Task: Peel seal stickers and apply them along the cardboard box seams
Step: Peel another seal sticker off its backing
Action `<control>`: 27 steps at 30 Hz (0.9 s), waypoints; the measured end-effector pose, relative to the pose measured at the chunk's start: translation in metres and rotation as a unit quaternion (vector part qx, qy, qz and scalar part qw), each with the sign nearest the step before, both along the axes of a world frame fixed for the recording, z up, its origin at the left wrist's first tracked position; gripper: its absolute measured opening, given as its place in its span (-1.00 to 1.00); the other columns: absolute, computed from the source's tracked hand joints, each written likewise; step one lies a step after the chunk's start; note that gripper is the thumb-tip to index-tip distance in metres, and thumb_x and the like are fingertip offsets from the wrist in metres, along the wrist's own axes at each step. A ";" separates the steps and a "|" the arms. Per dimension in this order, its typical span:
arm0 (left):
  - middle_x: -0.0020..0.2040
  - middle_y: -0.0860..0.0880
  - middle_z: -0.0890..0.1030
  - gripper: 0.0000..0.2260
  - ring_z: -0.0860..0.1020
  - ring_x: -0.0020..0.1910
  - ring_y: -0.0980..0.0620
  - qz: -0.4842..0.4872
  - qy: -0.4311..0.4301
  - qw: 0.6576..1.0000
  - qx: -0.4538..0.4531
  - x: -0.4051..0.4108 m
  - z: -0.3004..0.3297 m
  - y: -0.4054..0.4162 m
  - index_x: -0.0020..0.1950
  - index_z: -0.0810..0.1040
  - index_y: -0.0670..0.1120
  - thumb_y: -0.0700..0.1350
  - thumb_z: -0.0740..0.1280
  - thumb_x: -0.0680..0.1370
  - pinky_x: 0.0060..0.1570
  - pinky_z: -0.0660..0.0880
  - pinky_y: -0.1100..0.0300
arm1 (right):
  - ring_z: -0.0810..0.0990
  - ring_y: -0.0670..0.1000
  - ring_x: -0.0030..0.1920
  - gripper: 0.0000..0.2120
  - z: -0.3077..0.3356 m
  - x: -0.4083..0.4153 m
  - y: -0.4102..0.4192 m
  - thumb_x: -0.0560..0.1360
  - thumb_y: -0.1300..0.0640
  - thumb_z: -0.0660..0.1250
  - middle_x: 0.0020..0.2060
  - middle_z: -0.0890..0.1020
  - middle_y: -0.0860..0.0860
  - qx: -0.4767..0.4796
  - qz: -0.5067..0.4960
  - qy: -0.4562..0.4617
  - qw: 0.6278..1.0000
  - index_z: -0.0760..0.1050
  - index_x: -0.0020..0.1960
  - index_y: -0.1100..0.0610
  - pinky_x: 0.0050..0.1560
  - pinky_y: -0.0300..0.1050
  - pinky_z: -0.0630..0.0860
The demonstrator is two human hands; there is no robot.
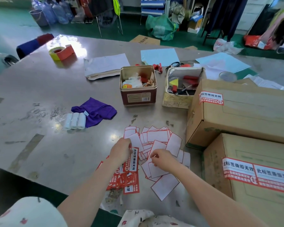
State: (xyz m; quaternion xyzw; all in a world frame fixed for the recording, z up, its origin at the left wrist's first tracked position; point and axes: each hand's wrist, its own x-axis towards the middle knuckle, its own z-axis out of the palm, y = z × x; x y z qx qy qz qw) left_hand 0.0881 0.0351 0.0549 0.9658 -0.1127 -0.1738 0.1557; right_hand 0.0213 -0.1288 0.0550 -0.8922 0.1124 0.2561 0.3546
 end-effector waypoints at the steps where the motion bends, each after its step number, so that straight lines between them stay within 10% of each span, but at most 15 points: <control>1: 0.03 -0.08 0.55 -0.90 0.49 -0.10 0.03 0.018 0.016 0.999 -0.029 0.002 0.002 0.000 0.00 0.52 -0.13 -0.12 0.33 0.53 -0.13 0.40 0.24 | 0.57 0.01 0.04 -0.74 0.000 -0.001 0.001 0.56 0.16 0.17 0.11 0.59 0.08 0.005 -0.010 -0.012 1.000 0.49 0.21 0.15 0.11 -0.12 0.52; 6: -0.15 -0.13 0.59 -0.91 0.58 -0.24 -0.01 0.164 0.211 0.916 -0.301 0.006 0.019 -0.005 -0.11 0.49 -0.16 -0.17 0.37 0.50 -0.22 0.54 0.16 | 0.53 -0.11 -0.01 -0.62 0.015 -0.006 0.019 0.44 -0.03 0.39 0.08 0.53 -0.04 0.092 -0.036 -0.075 0.992 0.40 0.18 0.06 -0.07 -0.25 0.52; 13: -0.20 -0.09 0.56 -0.84 0.58 -0.26 0.03 0.105 0.337 0.812 -0.466 -0.002 0.053 -0.001 -0.06 0.49 -0.16 -0.12 0.40 0.48 -0.16 0.55 0.17 | 0.57 -0.12 -0.04 -0.68 0.043 -0.011 0.017 0.39 0.05 0.45 0.00 0.53 -0.10 0.205 -0.083 -0.072 0.973 0.36 0.02 0.04 -0.20 -0.27 0.58; 27: 0.07 -0.08 0.61 -0.60 0.62 0.02 -0.06 0.019 0.253 0.873 -0.417 -0.010 0.071 -0.001 0.11 0.49 -0.03 0.07 0.47 0.35 0.07 0.58 0.04 | 0.65 0.00 0.01 -0.59 0.062 -0.020 0.000 0.31 -0.03 0.50 0.06 0.61 -0.02 0.315 -0.119 -0.046 0.941 0.42 0.05 0.05 0.06 -0.01 0.61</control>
